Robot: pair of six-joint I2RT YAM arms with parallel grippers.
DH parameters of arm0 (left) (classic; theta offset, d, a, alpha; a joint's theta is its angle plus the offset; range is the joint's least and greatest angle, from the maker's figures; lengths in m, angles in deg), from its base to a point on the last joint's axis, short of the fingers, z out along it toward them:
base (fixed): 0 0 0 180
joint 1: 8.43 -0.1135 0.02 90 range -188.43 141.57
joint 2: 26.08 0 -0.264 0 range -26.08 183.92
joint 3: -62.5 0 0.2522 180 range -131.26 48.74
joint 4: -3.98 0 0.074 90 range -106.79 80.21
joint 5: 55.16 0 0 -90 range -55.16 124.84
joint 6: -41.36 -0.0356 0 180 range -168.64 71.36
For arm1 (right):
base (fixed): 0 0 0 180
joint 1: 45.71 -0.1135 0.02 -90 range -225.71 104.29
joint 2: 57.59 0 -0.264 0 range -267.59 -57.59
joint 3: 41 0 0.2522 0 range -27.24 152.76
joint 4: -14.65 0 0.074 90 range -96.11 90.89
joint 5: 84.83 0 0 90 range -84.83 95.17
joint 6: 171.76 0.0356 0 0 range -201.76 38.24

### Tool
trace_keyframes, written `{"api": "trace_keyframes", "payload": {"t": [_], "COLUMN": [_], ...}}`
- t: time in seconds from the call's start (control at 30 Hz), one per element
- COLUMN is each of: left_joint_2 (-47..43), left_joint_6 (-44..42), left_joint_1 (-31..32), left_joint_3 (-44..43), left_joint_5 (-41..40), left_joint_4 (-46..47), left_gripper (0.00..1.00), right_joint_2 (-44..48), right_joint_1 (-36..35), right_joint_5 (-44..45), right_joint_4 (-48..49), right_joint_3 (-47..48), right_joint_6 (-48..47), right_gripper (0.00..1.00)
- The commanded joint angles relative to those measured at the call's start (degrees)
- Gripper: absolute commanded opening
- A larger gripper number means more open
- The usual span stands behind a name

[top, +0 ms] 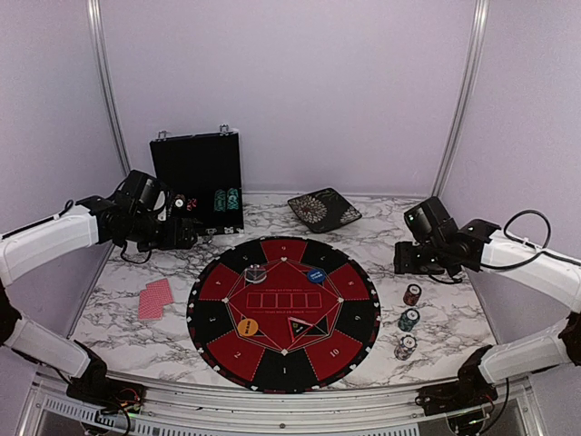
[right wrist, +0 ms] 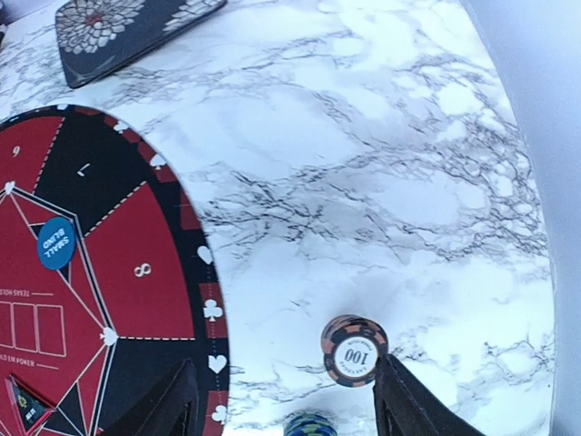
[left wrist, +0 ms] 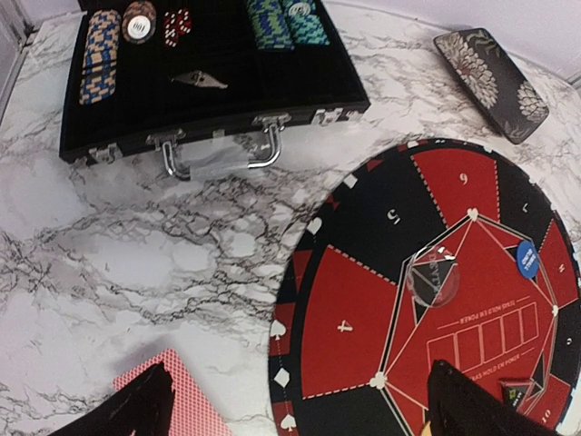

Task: Distribute texas hold em gaming equipment
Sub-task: Pick up the pile of poker chips from the pile of poker chips.

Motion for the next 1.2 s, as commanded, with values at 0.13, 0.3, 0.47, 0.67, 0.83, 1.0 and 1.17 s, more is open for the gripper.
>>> {"api": "trace_keyframes", "payload": {"t": [0.13,0.3,0.47,0.67,0.83,1.0,1.17], "left_joint_2": [3.09,3.90,3.78,2.73,2.41,2.55,2.86], "left_joint_6": [-1.67,-2.23,-3.13,-3.34,-3.11,-3.24,-3.13], "left_joint_1": [1.79,1.79,1.80,1.77,1.78,1.75,1.75], "left_joint_3": [-7.57,-6.45,-5.72,-3.99,-3.19,-3.04,-2.93], "left_joint_5": [-1.91,-1.55,-1.44,-1.62,-1.39,-1.26,-0.83], "left_joint_4": [-2.24,-1.22,-0.59,-0.09,0.34,0.47,0.63], "left_gripper": [0.99,0.99,0.99,0.99,0.99,0.99,0.99], "right_joint_2": [-1.47,-4.81,-7.65,-9.21,-10.81,-12.57,-12.73], "right_joint_1": [10.24,11.89,12.14,13.24,14.86,14.97,14.98], "right_joint_5": [-4.20,-6.81,-7.44,-9.37,-10.81,-11.18,-10.59], "right_joint_4": [1.72,2.73,4.03,5.17,5.87,6.25,6.30], "right_joint_3": [-2.31,-3.74,-4.67,-5.91,-6.09,-5.98,-6.54], "right_joint_6": [-4.32,-6.67,-7.05,-7.75,-8.40,-8.31,-7.76], "right_gripper": [0.61,0.61,0.64,0.65,0.62,0.58,0.56]}}
